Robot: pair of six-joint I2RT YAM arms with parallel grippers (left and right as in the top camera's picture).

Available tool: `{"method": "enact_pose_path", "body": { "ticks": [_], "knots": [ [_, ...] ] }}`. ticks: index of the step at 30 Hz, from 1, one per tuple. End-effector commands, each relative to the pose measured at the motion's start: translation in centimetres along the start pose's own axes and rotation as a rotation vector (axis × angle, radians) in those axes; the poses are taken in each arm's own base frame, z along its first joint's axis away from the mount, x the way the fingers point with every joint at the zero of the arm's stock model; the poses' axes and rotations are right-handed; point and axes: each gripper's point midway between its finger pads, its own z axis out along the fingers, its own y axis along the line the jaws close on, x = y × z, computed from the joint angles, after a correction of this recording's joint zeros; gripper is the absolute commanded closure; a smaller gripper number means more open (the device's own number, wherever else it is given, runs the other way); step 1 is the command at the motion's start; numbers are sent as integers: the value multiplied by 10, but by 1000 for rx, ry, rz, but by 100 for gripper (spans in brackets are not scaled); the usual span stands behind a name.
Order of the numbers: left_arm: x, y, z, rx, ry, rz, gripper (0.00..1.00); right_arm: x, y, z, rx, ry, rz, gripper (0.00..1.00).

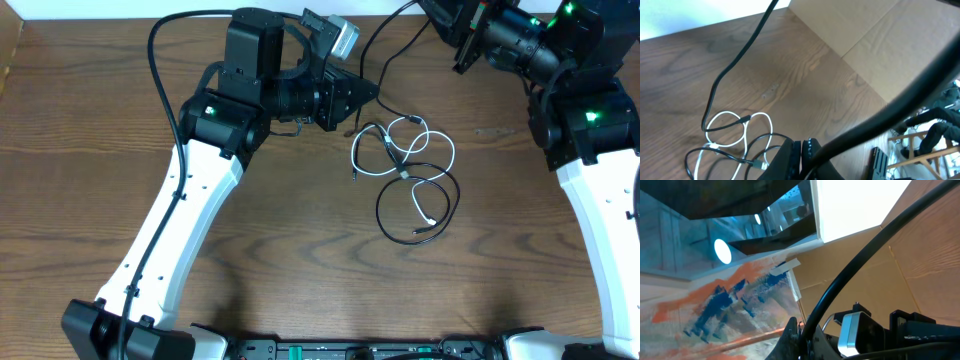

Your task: Untangle cables

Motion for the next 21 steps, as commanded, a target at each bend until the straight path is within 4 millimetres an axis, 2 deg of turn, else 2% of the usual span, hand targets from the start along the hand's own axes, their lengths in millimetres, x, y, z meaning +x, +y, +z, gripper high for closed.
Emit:
{"method": "enact_pose_path", "body": {
  "ticks": [1,4,5,7,9,12,15,20,21],
  "knots": [
    [-14,-14,-9,25,-40,-48,93,-2,4,-5,-2,-3,-85,98],
    [-36,-15,-20,36,-119,-192,92,-22,-16,-12,77,-65,-108,98],
    [-46,-17,-26,43,-156,-228,92,-33,-30,-18,134,-104,-99,98],
    [-61,-22,-38,58,-214,-261,93,-45,-47,-25,201,-147,-110,98],
    [-81,-36,-56,85,-293,-250,93,-55,-61,-33,266,-179,-163,99],
    [-108,-66,-82,146,-402,-193,93,-67,-76,-44,343,-207,-251,97],
    [-120,-83,-99,167,-466,-171,93,-68,-85,-48,383,-206,-270,94],
    [-131,-90,-117,142,-547,-211,93,-67,-99,-53,443,-190,-296,52],
    [-134,-89,-120,134,-568,-233,93,-66,-101,-54,453,-184,-311,49]
  ]
}}
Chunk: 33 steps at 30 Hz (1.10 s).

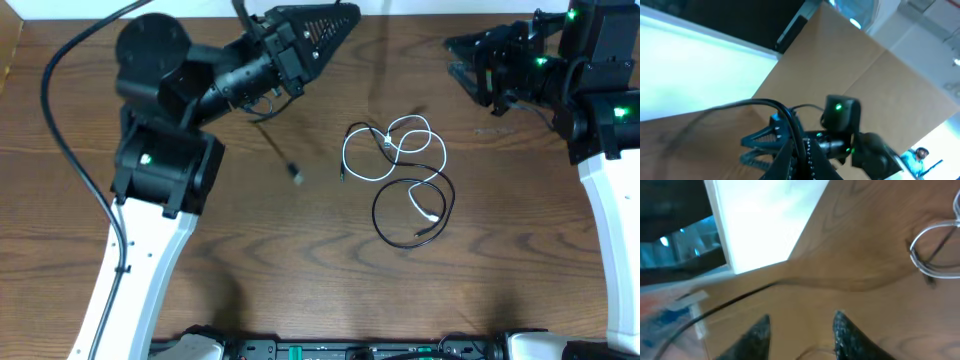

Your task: Untangle cables

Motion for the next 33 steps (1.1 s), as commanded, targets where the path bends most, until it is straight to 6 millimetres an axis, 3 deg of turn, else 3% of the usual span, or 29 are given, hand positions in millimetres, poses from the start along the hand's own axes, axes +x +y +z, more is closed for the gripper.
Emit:
{"method": "enact_pose_path", "body": {
  "ticks": [1,4,7,12,16,18,21,26,33],
  "knots": [
    [-21,-1,-5,-40,-95,-80,93,0,-6,-3,28,-7,-117,45],
    [-29,-2,-6,-44,-134,-77,93,3,-14,-3,58,7,-158,34],
    [-25,-1,-5,-43,-114,-88,93,8,-18,-3,70,34,-219,17],
    [-2,13,-5,-87,-25,-170,93,26,8,-4,-72,137,-395,1],
    [19,23,-6,-121,56,-248,93,36,25,-6,-178,154,-736,1],
    [28,25,-7,-134,89,-340,92,46,21,-2,-192,169,-959,1],
    [33,22,-7,-128,105,-489,92,66,17,3,-211,215,-1126,1],
    [36,17,-7,-114,127,-603,93,102,27,15,-275,255,-1269,1],
    [46,4,-8,-72,202,-731,92,106,43,31,-237,131,-1365,2]
  ]
}}
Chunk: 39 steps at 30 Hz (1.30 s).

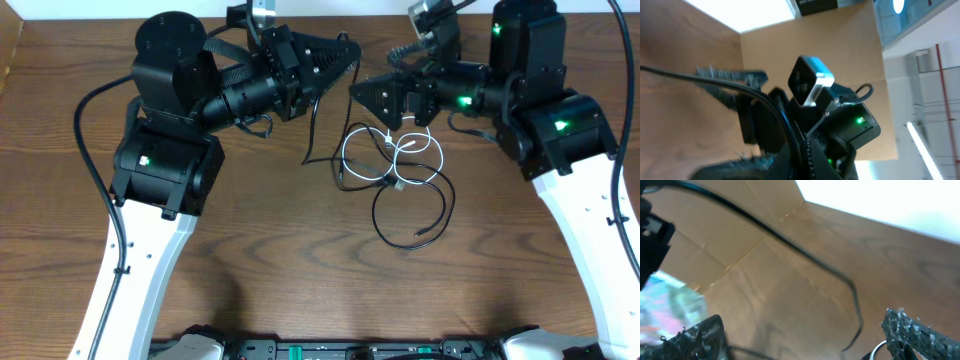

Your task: Untangle cables

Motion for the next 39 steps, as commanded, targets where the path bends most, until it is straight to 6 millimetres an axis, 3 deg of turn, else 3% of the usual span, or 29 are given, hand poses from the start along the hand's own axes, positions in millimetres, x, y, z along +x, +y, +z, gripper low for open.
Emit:
{"method": "enact_pose_path", "body": {
  "ticks": [1,8,14,21,25,26,27,28,33,35,38,39],
  "knots": [
    [14,-14,-4,35,76,-65,93,-10,-3,3,70,-36,-75,3],
    [24,-19,-5,53,140,-116,93,-20,-9,9,89,-74,-104,15],
    [27,-23,-8,59,141,-112,93,-11,-11,27,37,-41,-85,17],
    [27,-23,-8,59,141,-110,93,-17,-6,32,18,-62,-92,30],
    [27,-23,-9,59,140,-109,93,-18,-5,32,14,-68,-80,54],
    [26,-22,-8,58,135,-101,93,-18,-5,32,12,-68,-68,69],
    [23,-22,-8,57,120,-74,93,-19,-4,31,12,-70,-48,93],
    [22,-21,-8,56,111,-56,93,-19,-4,31,11,-71,-34,98],
    [15,-18,-6,49,73,46,93,-24,1,26,3,-88,46,99],
    [13,-16,-6,44,61,116,92,-29,12,18,-22,-107,45,99],
    [13,-13,-6,33,65,99,93,-35,20,9,-28,-129,12,99],
    [13,-13,-6,33,65,92,93,-36,22,6,-27,-134,-5,94]
  ]
}}
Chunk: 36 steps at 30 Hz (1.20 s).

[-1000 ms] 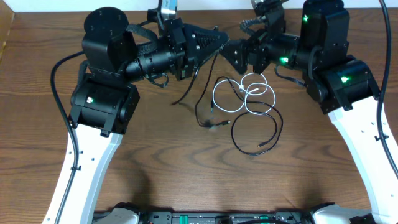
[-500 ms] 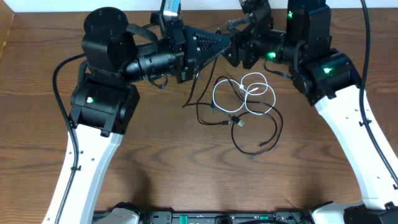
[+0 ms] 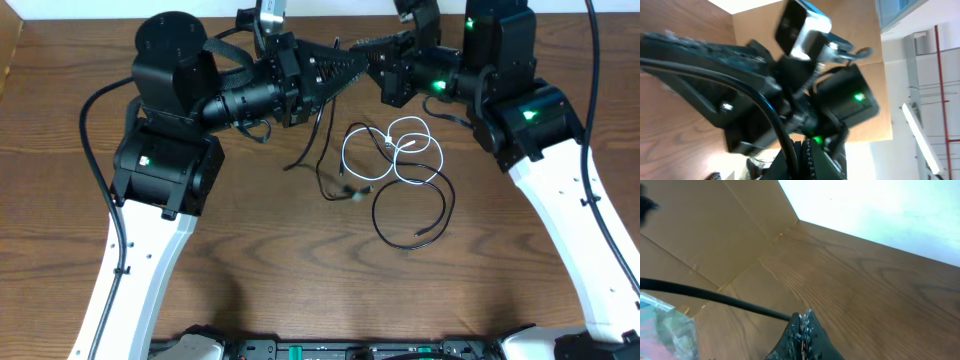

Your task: Untangle cables

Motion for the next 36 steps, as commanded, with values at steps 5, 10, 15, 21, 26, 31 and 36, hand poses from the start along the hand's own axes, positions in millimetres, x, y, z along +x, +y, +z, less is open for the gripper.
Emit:
{"method": "enact_pose_path", "body": {
  "ticks": [5,10,15,21,26,31,36],
  "knots": [
    [-1,-11,-5,13,-18,-68,93,-6,42,-22,-136,-14,-179,38],
    [3,-12,-4,19,6,-173,93,12,44,-19,-159,42,-281,33],
    [14,-15,0,25,48,-219,93,17,44,-6,-173,54,-295,36],
    [20,-18,3,29,66,-215,92,15,32,3,-119,50,-262,78],
    [17,-18,0,30,54,-212,92,9,26,1,-107,31,-249,99],
    [17,-18,0,30,53,-212,93,7,27,1,-107,25,-190,99],
    [12,-16,-2,27,36,-152,92,0,34,-7,-109,6,-133,99]
  ]
}}
